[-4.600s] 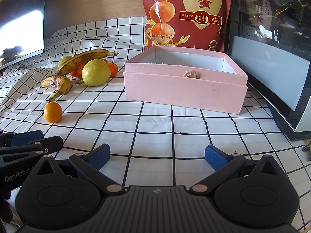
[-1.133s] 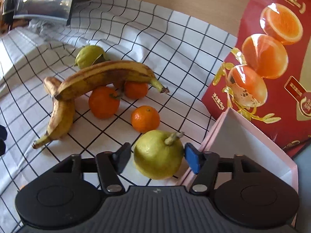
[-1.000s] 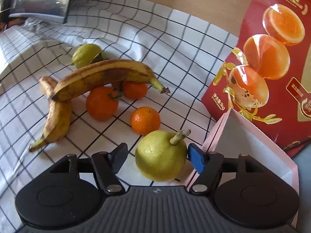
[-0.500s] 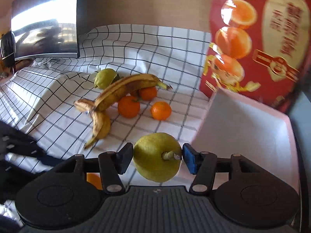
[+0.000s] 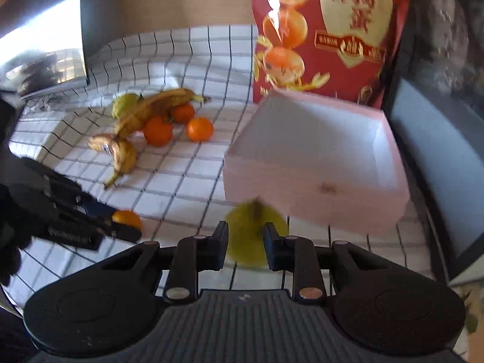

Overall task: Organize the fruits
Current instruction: 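Carry the pear toward the pink box while the left tool grasps the small orange, then lower the pear into the box and open the right tool while the left drops the orange in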

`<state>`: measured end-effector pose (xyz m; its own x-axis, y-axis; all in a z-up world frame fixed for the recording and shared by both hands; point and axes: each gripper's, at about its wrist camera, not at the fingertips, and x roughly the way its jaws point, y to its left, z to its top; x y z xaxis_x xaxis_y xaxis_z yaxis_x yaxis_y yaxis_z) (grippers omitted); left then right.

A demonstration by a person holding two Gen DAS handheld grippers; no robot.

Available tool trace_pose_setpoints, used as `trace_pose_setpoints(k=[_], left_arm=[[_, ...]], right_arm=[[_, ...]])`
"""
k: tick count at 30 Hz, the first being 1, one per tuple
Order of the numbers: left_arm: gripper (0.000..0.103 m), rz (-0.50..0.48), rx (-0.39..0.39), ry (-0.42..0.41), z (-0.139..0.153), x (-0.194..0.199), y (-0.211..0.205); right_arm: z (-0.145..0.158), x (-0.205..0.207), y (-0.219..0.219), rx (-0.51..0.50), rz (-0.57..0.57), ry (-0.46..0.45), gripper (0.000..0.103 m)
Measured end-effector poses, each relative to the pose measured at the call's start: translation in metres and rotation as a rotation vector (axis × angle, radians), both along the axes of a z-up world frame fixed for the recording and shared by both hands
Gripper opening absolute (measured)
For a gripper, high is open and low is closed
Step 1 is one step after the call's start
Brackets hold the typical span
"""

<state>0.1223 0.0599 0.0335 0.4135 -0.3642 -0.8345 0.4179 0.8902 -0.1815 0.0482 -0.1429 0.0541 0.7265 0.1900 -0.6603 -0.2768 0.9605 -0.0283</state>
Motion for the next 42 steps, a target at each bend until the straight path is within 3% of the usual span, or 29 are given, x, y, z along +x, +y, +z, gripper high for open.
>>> trace_pose_setpoints(k=[5, 6, 7, 9, 16, 17, 19, 22, 26, 30, 32, 38, 42], left_arm=[[0.037, -0.007, 0.003, 0.008, 0.001, -0.004, -0.003], [0.037, -0.002, -0.005, 0.012, 0.001, -0.004, -0.002], [0.037, 0.002, -0.012, 0.016, 0.001, -0.005, -0.002], [0.037, 0.009, -0.02, 0.019, 0.001, -0.007, -0.001], [0.036, 0.02, -0.031, 0.0, 0.008, -0.013, 0.0], [0.036, 0.022, -0.033, -0.005, 0.009, -0.013, -0.001], [0.036, 0.033, -0.03, -0.019, 0.013, -0.014, -0.002], [0.036, 0.053, -0.046, -0.06, 0.025, -0.01, -0.006], [0.036, 0.007, -0.091, -0.162, 0.062, 0.009, -0.025], [0.036, -0.127, -0.023, -0.256, 0.092, 0.043, -0.073], [0.036, -0.159, 0.027, -0.218, 0.092, 0.07, -0.097], [0.037, -0.224, 0.19, 0.014, 0.058, 0.128, -0.149], [0.037, -0.206, 0.197, 0.034, 0.055, 0.123, -0.151]], right_arm=[[-0.003, -0.006, 0.001, 0.01, 0.011, -0.03, 0.031], [-0.003, -0.007, 0.0, 0.013, 0.007, -0.046, 0.04], [-0.002, -0.008, -0.001, 0.012, -0.004, -0.063, 0.06], [-0.003, -0.007, -0.002, 0.008, -0.03, -0.098, 0.078], [-0.025, 0.021, 0.005, 0.001, -0.031, -0.049, 0.077], [-0.026, 0.023, 0.005, 0.005, -0.028, -0.039, 0.075], [-0.028, 0.026, 0.004, 0.016, -0.015, -0.011, 0.061], [-0.025, 0.027, -0.001, 0.034, -0.01, 0.017, 0.06], [-0.003, 0.021, -0.016, 0.108, -0.014, 0.001, 0.06], [0.033, 0.013, -0.034, 0.138, -0.016, -0.087, 0.06], [0.048, 0.015, -0.044, 0.137, -0.023, -0.12, 0.06], [0.061, 0.037, -0.074, 0.149, -0.083, -0.153, 0.06], [0.053, 0.055, -0.095, 0.21, -0.102, -0.119, 0.06]])
